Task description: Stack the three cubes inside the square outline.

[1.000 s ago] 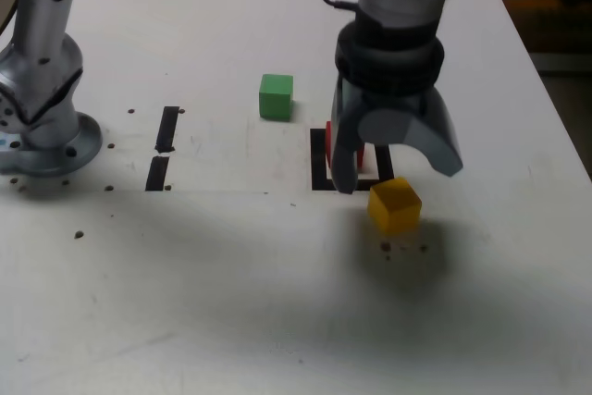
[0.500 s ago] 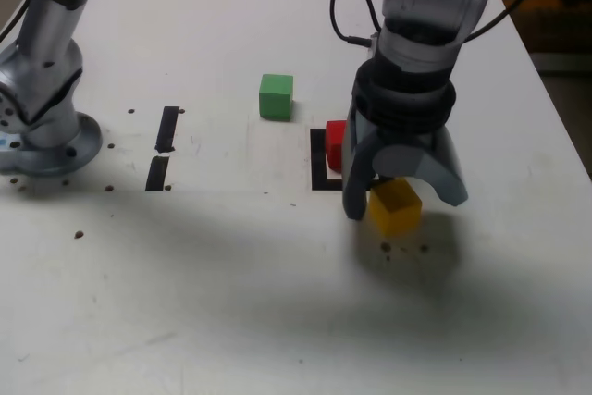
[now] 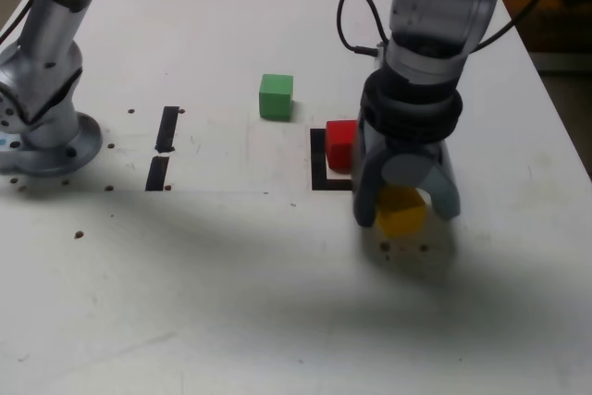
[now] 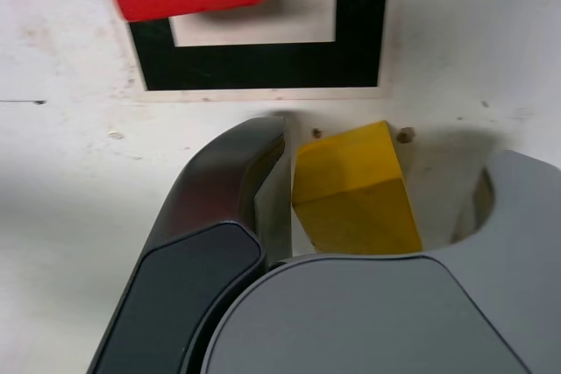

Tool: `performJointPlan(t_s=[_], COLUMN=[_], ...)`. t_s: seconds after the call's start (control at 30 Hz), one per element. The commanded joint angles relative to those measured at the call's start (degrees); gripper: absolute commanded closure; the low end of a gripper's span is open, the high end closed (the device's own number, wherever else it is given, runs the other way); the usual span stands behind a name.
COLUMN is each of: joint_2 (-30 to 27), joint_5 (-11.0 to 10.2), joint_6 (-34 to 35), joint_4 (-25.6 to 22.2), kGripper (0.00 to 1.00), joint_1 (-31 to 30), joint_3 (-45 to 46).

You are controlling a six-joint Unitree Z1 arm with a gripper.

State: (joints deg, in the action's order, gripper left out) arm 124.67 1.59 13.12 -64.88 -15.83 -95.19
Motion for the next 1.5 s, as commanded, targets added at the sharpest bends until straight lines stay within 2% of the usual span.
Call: performJointPlan(t_s=[0.0,0.17,0.33,0.57,0.83,0.97,1.1,1.23,1.47], joint_2=[0.23,0.11,-0.49,-4.49,-13.83,-18.49,-22.55,-25.71,-25.5], joint_5=[-0.39,-0.68,-0.73,-1.43,-2.29,-2.67,-2.33,-1.0,0.89], joint_6=[0.03,-0.15,-0.27,-0.23,-0.18,-0.8,-2.8,-6.2,-11.29], joint_4=[1.25,4.31,5.34,1.46,-8.04,-10.4,-10.06,-6.94,-0.63], kGripper=[0.53,0.78,0.88,0.9,0.9,0.9,0.9,0.9,0.9], joint_1=[0.09,-0.37,-1.15,-2.62,-3.33,-2.82,-0.73,2.62,6.84], joint_3=[0.3,0.88,1.61,2.29,1.89,2.98,6.63,12.31,17.79])
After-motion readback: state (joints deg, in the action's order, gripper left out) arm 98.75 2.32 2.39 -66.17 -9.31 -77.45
